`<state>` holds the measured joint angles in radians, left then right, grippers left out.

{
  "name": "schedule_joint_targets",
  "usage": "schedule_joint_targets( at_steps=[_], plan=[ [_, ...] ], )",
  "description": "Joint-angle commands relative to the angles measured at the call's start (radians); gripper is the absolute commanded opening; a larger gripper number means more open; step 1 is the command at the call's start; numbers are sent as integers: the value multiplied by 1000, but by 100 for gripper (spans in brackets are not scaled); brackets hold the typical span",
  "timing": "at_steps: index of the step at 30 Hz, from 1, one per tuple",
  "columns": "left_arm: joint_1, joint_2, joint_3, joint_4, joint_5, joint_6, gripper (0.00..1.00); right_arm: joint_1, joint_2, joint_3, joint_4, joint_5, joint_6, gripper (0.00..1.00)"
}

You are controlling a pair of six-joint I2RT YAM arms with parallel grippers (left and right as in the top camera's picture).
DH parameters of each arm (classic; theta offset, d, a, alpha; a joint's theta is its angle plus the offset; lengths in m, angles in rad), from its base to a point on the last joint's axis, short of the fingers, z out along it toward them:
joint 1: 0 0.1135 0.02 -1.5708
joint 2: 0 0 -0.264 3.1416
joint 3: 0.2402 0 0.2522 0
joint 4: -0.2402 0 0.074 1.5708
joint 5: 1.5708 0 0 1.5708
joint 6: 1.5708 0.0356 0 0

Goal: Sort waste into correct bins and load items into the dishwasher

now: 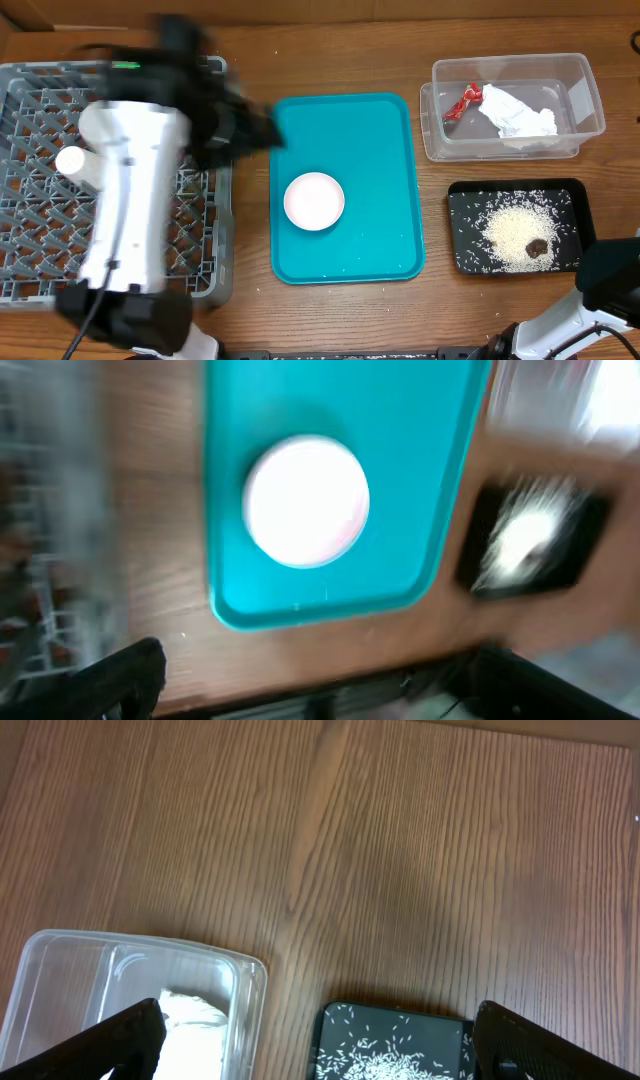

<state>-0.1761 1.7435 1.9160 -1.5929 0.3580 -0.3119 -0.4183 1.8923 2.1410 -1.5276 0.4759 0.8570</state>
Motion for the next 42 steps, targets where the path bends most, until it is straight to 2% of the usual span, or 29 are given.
schedule_joint_targets(
  at_steps=[1, 3, 4, 8, 9, 13, 15, 19, 24, 29, 34, 39, 41, 42],
  plan=[
    [-211, 2, -139, 101, -171, -83, 100, 0, -28, 18, 5, 9, 1, 100],
    [-319, 2, -225, 200, -217, -154, 100, 0, -28, 18, 5, 9, 0, 100],
    [-359, 3, -257, 240, -241, -186, 96, 0, -28, 18, 5, 9, 0, 100],
    [-500, 3, -383, 394, -365, -365, 69, 0, -28, 18, 5, 9, 0, 100],
    [-521, 3, -407, 426, -381, -380, 66, 0, -28, 18, 5, 9, 0, 100],
    [-588, 3, -481, 527, -491, -375, 76, 0, -28, 18, 5, 9, 0, 100],
    [-600, 5, -499, 542, -520, -319, 81, 0, -28, 18, 5, 9, 0, 100],
    [-600, 31, -500, 552, -492, -185, 81, 0, -28, 18, 5, 9, 0, 100],
    [-600, 118, -500, 550, -469, -87, 81, 0, -28, 18, 5, 9, 0, 100],
    [-600, 210, -500, 553, -469, -11, 67, 0, -28, 18, 5, 9, 0, 100],
    [-601, 231, -500, 562, -470, -10, 59, 0, -28, 18, 5, 9, 0, 100],
    [-601, 231, -500, 595, -473, -25, 30, 0, -28, 18, 5, 9, 0, 100],
    [-600, 231, -500, 600, -473, -25, 23, 0, -28, 18, 5, 9, 0, 100],
    [-601, 231, -500, 600, -473, -25, 17, 0, -28, 18, 5, 9, 0, 100]
  ],
)
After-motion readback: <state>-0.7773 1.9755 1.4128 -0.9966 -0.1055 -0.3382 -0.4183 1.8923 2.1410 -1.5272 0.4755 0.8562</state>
